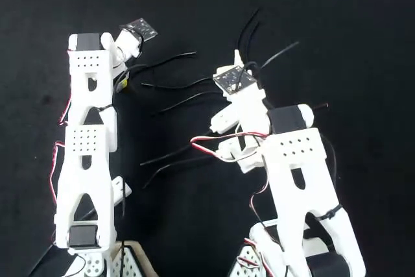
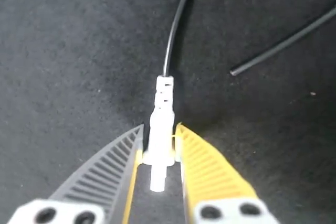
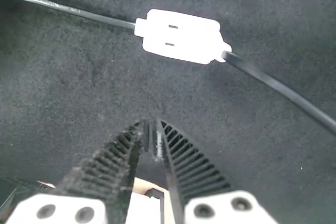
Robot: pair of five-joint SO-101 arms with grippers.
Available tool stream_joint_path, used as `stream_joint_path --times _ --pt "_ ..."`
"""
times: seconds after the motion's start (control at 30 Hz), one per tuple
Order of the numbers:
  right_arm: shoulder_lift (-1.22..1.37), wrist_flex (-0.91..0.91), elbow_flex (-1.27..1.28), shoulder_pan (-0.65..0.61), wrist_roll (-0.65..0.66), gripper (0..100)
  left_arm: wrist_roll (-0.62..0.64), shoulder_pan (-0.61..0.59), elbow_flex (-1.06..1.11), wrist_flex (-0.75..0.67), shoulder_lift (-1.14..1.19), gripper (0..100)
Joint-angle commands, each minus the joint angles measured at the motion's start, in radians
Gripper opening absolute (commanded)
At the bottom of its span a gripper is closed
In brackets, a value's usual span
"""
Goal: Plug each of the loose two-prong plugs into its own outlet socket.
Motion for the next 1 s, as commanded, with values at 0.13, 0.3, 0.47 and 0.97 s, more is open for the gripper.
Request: stream_joint_path --times 0.13,0.3,0.47,0.97 --pt "-0.005 -0.014 -0.007 -0.015 -0.003 1.5 0.157 0.007 0.165 0.011 -0.048 3" --pt "-0.005 -0.014 -0.007 -0.015 -0.002 1.5 0.269 -0.001 0.418 0.011 -0.227 3" --pt "-0.005 -0.014 -0.008 -0.012 -0.002 1.5 0.456 0.033 0.762 0.008 -0.497 3" --pt "-0.007 0.029 -0.041 0.049 0.031 1.5 0.764 0.283 1.759 -0.144 -1.444 3"
